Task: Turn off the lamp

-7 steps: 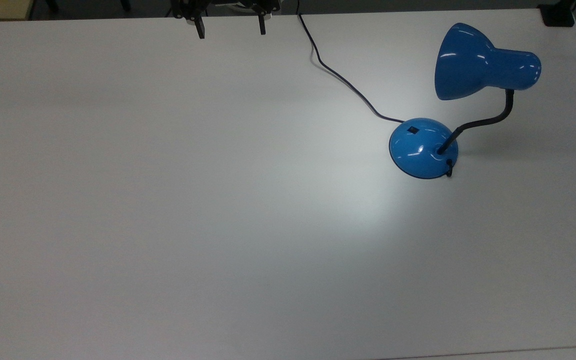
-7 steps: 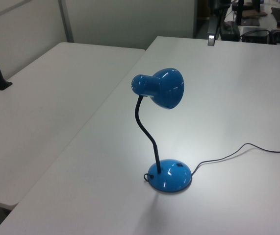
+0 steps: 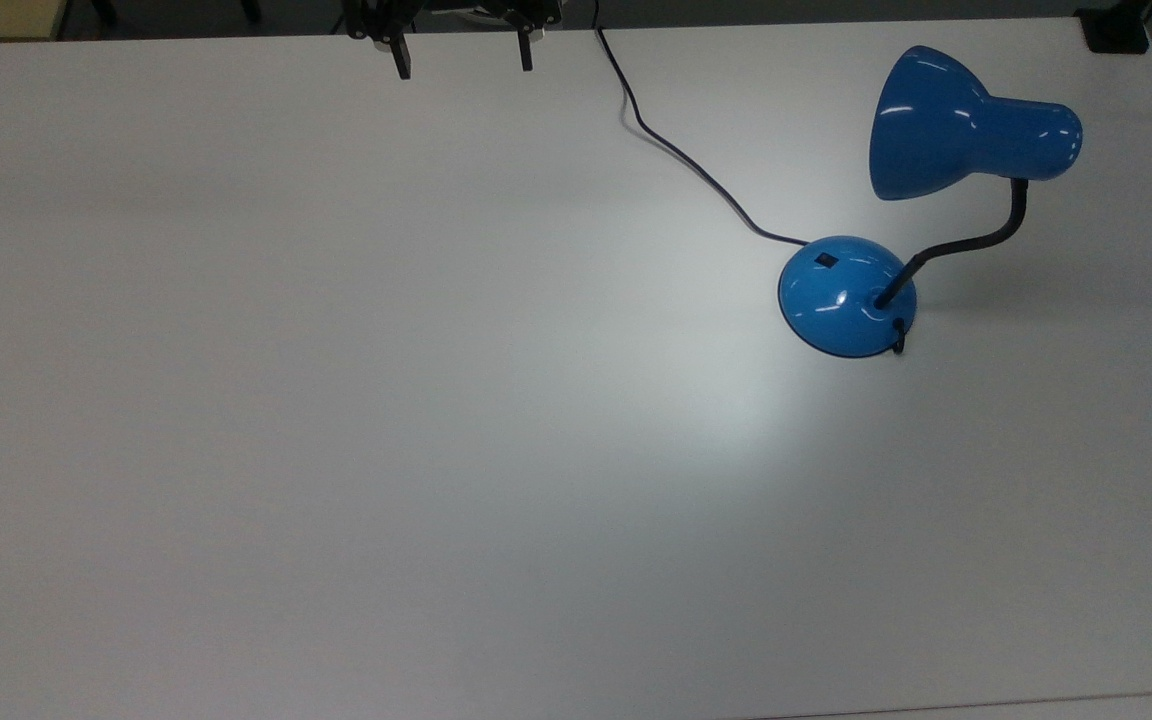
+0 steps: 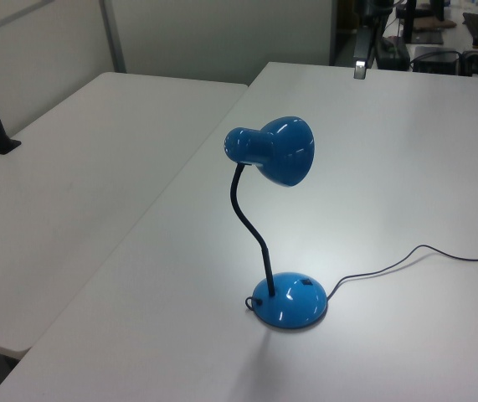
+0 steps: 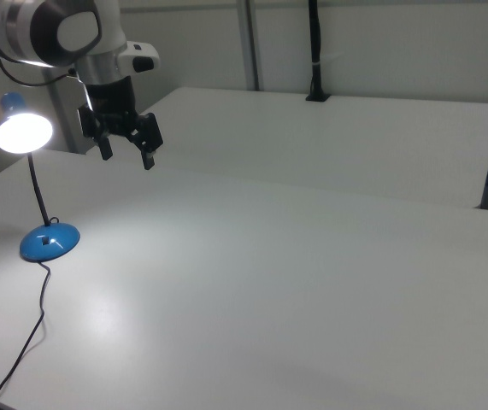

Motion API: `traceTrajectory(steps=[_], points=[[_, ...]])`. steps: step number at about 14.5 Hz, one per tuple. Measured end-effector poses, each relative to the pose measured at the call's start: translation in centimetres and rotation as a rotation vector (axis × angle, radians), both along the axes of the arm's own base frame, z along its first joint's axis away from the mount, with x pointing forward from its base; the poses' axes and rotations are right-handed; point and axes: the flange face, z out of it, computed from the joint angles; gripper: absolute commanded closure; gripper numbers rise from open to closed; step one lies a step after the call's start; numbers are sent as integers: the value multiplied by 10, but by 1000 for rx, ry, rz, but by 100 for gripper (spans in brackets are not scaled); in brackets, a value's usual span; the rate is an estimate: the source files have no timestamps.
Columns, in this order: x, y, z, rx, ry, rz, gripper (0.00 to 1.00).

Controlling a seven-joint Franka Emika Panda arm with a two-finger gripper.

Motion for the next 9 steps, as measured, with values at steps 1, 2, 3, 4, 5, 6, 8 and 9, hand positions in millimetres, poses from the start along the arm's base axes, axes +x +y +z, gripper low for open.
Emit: traceTrajectory(steps=[1,2,3,4,5,6,8,9], points=[[0,0,0,0,0,0,0],[0,0,0,0,0,0,0],[0,0,0,0,0,0,0],[0,0,0,0,0,0,0],[0,0,0,0,0,0,0],[0,0,0,0,0,0,0],[0,0,0,0,0,6,0],[0,0,-1,-1,-1,24,0]])
